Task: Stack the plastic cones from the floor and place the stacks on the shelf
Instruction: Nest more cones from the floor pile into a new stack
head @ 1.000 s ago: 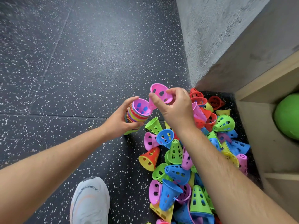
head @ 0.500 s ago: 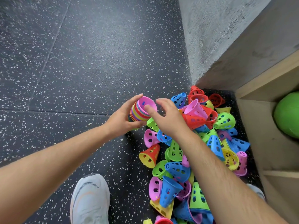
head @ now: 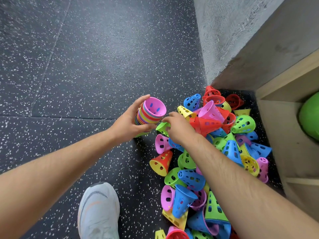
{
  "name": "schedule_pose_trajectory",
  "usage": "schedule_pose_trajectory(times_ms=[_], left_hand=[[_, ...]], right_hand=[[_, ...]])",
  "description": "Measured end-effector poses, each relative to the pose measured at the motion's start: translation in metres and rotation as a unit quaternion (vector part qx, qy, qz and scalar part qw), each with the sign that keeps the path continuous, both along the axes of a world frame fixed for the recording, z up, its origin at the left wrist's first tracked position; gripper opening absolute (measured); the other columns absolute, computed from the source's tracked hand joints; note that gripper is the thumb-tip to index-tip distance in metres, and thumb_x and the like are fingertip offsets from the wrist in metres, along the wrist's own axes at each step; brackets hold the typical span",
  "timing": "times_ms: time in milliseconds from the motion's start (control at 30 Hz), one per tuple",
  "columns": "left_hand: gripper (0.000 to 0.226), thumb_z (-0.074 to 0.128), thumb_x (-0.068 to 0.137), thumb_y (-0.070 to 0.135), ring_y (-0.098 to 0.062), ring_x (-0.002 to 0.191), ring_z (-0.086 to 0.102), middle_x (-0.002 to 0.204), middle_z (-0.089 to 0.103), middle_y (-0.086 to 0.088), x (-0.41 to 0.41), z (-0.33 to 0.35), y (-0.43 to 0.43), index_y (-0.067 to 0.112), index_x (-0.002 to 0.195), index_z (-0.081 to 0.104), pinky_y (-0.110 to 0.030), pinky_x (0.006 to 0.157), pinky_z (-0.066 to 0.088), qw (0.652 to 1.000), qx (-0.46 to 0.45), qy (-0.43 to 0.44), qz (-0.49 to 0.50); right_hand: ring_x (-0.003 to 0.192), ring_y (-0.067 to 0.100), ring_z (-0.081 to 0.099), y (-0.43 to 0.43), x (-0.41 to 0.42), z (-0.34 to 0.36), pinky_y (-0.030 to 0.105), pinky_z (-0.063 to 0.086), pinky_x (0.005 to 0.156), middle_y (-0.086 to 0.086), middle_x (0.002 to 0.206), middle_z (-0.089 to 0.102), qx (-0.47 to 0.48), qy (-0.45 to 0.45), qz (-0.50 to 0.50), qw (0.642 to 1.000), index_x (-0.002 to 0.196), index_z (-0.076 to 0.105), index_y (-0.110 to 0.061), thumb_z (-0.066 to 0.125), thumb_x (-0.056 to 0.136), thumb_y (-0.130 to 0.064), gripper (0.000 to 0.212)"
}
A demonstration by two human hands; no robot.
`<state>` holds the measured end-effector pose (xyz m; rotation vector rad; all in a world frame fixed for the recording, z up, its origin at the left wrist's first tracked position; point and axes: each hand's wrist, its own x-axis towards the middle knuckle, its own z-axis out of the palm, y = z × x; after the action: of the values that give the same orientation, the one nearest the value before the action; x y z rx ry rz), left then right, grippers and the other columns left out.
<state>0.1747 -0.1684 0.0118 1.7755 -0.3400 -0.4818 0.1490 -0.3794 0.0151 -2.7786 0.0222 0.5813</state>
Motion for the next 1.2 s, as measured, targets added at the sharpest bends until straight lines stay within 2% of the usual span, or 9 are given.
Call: schedule_pose_trajectory(times_ms=[200,300,367,467,567,633,833,1067,1200], left_hand=[[0.096,0.085,0.083,0.002,0.013,0.107,0.063,0.141,0.055,0.014,0.001,0.001,-0.001,0.037,0.157,0.033,-0.010,0.082,0.053,1.000,-0.005,0.002,-0.003],[0.098,0.088,0.082,0.010,0.011,0.116,0.060,0.141,0.055,0.019,0.003,0.000,0.001,0.042,0.156,0.033,-0.014,0.095,0.051,1.000,0.002,-0.009,-0.004],[0.099,0.088,0.081,0.010,0.013,0.116,0.059,0.138,0.056,0.024,0.004,-0.002,0.002,0.043,0.155,0.032,-0.010,0.098,0.045,1.000,0.007,-0.008,-0.005],[0.099,0.089,0.081,0.012,0.016,0.114,0.059,0.136,0.055,0.027,0.007,-0.003,0.002,0.047,0.154,0.031,-0.005,0.095,0.043,1.000,0.015,-0.010,-0.007],[0.100,0.090,0.080,0.016,0.015,0.116,0.058,0.135,0.056,0.030,0.008,-0.005,0.003,0.051,0.153,0.031,-0.006,0.100,0.042,1.000,0.019,-0.011,-0.008],[0.099,0.090,0.081,0.015,0.014,0.116,0.059,0.137,0.057,0.027,0.009,-0.006,0.002,0.051,0.152,0.031,-0.007,0.099,0.044,1.000,0.022,-0.014,-0.007],[0.099,0.088,0.081,0.009,0.005,0.113,0.066,0.140,0.058,0.021,0.004,-0.008,-0.002,0.051,0.151,0.031,-0.016,0.090,0.054,0.999,0.017,-0.034,-0.014],[0.109,0.090,0.080,0.024,0.004,0.126,0.058,0.143,0.051,0.020,-0.003,-0.011,-0.003,0.052,0.157,0.018,-0.033,0.115,0.045,0.998,0.040,-0.041,-0.040],[0.104,0.090,0.078,0.034,0.000,0.133,0.055,0.149,0.053,0.018,-0.001,-0.013,-0.002,0.056,0.155,0.024,-0.044,0.120,0.040,0.996,0.065,-0.053,-0.043]], right_hand=[[0.112,0.029,0.051,0.002,-0.001,-0.003,0.037,0.044,0.091,0.009,0.116,0.054,0.001,-0.040,-0.028,0.999,0.116,0.067,-0.015,0.054,0.096,-0.008,0.025],[0.103,0.033,0.053,-0.002,-0.003,0.004,0.039,0.044,0.086,0.014,0.107,0.055,0.050,-0.124,-0.072,0.988,0.103,0.067,-0.008,0.055,0.095,-0.009,0.015],[0.101,0.032,0.055,-0.007,-0.004,0.016,0.039,0.044,0.088,0.014,0.105,0.059,0.089,-0.186,-0.109,0.972,0.102,0.067,-0.007,0.057,0.095,-0.009,0.013],[0.099,0.023,0.056,-0.010,-0.008,0.044,0.023,0.037,0.085,0.006,0.105,0.061,0.159,-0.262,-0.191,0.932,0.107,0.067,-0.011,0.056,0.098,-0.011,0.014],[0.096,0.022,0.061,-0.002,-0.014,0.066,0.036,0.048,0.087,-0.004,0.100,0.059,0.221,-0.333,-0.247,0.883,0.107,0.065,-0.018,0.056,0.099,-0.016,0.012],[0.098,0.024,0.063,0.008,-0.019,0.072,0.042,0.051,0.089,-0.005,0.102,0.060,0.243,-0.349,-0.233,0.875,0.107,0.066,-0.017,0.057,0.099,-0.018,0.012],[0.112,0.029,0.059,0.025,-0.033,0.057,0.039,0.044,0.099,0.007,0.114,0.067,0.187,-0.313,-0.122,0.923,0.106,0.070,-0.017,0.060,0.097,-0.020,0.015],[0.118,0.015,0.049,0.019,-0.052,0.054,0.024,0.036,0.101,-0.001,0.121,0.061,0.193,-0.195,-0.106,0.956,0.128,0.056,-0.017,0.064,0.093,-0.023,0.036],[0.112,0.022,0.052,0.004,-0.066,0.048,0.040,0.043,0.097,0.004,0.111,0.062,0.133,-0.196,-0.156,0.959,0.113,0.058,-0.012,0.059,0.092,-0.015,0.022]])
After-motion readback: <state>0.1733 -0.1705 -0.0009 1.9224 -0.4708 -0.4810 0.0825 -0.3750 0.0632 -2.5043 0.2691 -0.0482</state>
